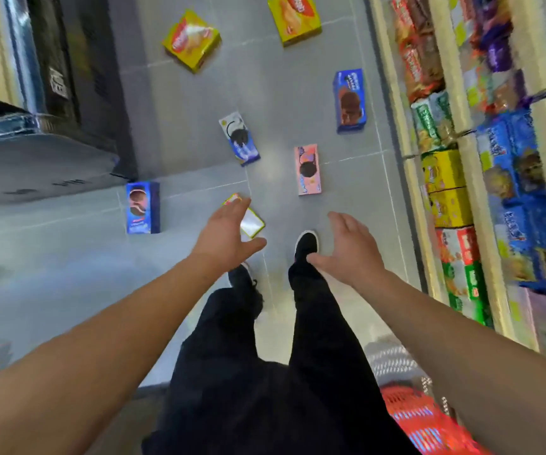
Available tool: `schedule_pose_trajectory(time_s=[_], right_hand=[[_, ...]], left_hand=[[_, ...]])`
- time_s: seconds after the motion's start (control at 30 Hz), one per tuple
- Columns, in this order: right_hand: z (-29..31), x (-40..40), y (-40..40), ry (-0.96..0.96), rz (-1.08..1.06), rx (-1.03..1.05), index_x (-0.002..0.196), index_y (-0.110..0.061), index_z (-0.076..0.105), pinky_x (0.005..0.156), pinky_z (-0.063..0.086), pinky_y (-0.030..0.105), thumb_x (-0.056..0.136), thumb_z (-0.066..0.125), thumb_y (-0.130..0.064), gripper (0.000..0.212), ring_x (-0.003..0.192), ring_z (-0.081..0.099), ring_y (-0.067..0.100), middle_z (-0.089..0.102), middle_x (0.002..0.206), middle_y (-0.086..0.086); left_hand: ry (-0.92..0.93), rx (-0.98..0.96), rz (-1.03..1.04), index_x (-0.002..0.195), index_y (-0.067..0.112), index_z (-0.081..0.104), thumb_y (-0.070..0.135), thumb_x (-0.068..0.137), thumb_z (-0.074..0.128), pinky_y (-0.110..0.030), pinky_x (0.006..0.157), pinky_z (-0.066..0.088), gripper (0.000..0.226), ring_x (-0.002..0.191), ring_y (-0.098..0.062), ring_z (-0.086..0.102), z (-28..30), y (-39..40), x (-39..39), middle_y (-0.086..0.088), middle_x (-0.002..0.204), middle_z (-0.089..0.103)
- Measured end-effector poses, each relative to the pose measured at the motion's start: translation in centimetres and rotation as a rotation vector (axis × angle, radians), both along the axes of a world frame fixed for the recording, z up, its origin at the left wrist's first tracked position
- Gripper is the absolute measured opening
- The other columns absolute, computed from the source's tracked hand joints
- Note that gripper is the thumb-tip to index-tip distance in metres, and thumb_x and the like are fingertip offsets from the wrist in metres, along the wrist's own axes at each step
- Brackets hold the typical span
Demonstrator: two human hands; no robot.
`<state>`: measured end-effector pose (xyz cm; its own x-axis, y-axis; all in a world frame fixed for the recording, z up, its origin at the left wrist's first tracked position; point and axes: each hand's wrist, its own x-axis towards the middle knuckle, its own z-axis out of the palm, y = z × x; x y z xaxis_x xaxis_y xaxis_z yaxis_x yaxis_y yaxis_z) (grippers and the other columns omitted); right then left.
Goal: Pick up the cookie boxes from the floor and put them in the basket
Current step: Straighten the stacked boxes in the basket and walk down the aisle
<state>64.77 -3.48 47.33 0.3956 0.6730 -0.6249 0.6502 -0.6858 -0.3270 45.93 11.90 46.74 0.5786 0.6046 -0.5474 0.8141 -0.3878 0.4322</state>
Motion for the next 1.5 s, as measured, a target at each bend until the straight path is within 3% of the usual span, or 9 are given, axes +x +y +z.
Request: schedule_pose_trajectory(time_s=[0.27, 0.6, 0.73, 0.83, 1.0, 1.1, 1.27, 1.37, 1.5], right_hand=[[-11.2, -1.8, 8.6, 0.093, 0.065, -0.084, 0.149, -0.014, 0.027, 0.113, 0.024, 0.033, 0.075, 0.073, -0.050, 0.094, 0.140, 0.029, 0.025, 0.033, 0.152, 0.004], [-37.0, -8.7, 14.2, 0.171, 0.117, -0.192, 0.147, -0.013, 0.030, 0.106, 0.031, 0.036, 0.074, 0.072, -0.048, 0.091, 0.132, 0.037, 0.031, 0.039, 0.145, 0.008], [-46.5, -11.7, 14.8, 0.191, 0.083, -0.143, 0.144, -0.020, 0.034, 0.098, 0.037, 0.035, 0.068, 0.077, -0.044, 0.090, 0.126, 0.042, 0.029, 0.044, 0.139, 0.004], [-52.7, -13.8, 15.0, 0.173, 0.046, -0.093, 0.140, -0.013, 0.037, 0.092, 0.040, 0.035, 0.063, 0.081, -0.042, 0.093, 0.118, 0.047, 0.030, 0.049, 0.130, 0.006], [-60.6, -16.1, 15.4, 0.035, 0.074, -0.042, 0.151, -0.006, 0.019, 0.111, 0.029, 0.041, 0.059, 0.082, -0.048, 0.119, 0.134, 0.036, 0.033, 0.033, 0.150, 0.014], [-63.5, -17.5, 15.0, -0.016, 0.175, -0.080, 0.153, -0.004, 0.003, 0.117, 0.022, 0.044, 0.056, 0.081, -0.056, 0.135, 0.143, 0.023, 0.034, 0.018, 0.158, 0.015], [-65.4, -18.4, 14.6, -0.100, 0.182, -0.057, 0.152, -0.002, 0.015, 0.108, 0.035, 0.044, 0.052, 0.085, -0.043, 0.128, 0.134, 0.036, 0.035, 0.035, 0.149, 0.015], [-64.0, -16.8, 15.1, -0.098, 0.230, -0.002, 0.152, -0.007, 0.019, 0.094, 0.042, 0.044, 0.056, 0.083, -0.033, 0.118, 0.118, 0.047, 0.035, 0.042, 0.142, 0.013], [-59.0, -13.7, 14.8, -0.044, 0.351, 0.005, 0.153, -0.014, 0.012, 0.100, 0.038, 0.043, 0.062, 0.077, -0.026, 0.112, 0.125, 0.042, 0.032, 0.033, 0.148, 0.007]], left_hand=[[0.064, -0.056, 0.133, 0.146, 0.009, 0.034, 0.040, 0.079, 0.070, -0.037, 0.113, 0.028, 0.082, 0.135, -0.031, 0.038, -11.5, 5.3, -2.2, -0.012, 0.147, 0.041], [0.190, -0.114, -0.088, 0.152, 0.020, 0.016, 0.038, 0.081, 0.069, -0.034, 0.117, 0.016, 0.090, 0.144, -0.028, 0.017, -36.6, 11.1, -6.8, -0.006, 0.159, 0.017], [0.272, 0.002, -0.224, 0.152, 0.021, 0.009, 0.043, 0.079, 0.068, -0.038, 0.119, 0.011, 0.096, 0.146, -0.030, 0.005, -45.7, 12.4, -8.4, -0.007, 0.160, 0.009], [0.334, 0.092, -0.287, 0.152, 0.026, 0.000, 0.045, 0.077, 0.069, -0.045, 0.119, 0.009, 0.104, 0.147, -0.030, -0.007, -52.2, 12.6, -9.5, -0.003, 0.161, -0.004], [0.319, 0.196, -0.447, 0.147, 0.036, -0.015, 0.039, 0.070, 0.078, -0.050, 0.119, 0.006, 0.121, 0.145, -0.034, -0.015, -60.1, 13.2, -8.8, -0.003, 0.157, -0.023], [0.300, 0.241, -0.465, 0.148, 0.038, -0.009, 0.031, 0.067, 0.079, -0.051, 0.117, 0.012, 0.120, 0.146, -0.036, -0.007, -63.0, 13.4, -8.2, -0.006, 0.158, -0.019], [0.228, 0.343, -0.440, 0.144, 0.039, 0.017, 0.023, 0.062, 0.075, -0.048, 0.105, 0.032, 0.101, 0.137, -0.039, 0.024, -65.1, 13.5, -8.9, -0.009, 0.159, 0.008], [0.267, 0.259, -0.349, 0.140, 0.036, 0.022, 0.033, 0.055, 0.080, -0.049, 0.101, 0.035, 0.103, 0.133, -0.039, 0.026, -63.5, 13.3, -8.7, -0.007, 0.157, 0.010], [0.252, 0.196, -0.198, 0.139, 0.036, 0.024, 0.045, 0.058, 0.074, -0.050, 0.096, 0.039, 0.095, 0.129, -0.038, 0.029, -58.6, 12.1, -8.0, -0.003, 0.156, 0.014]])
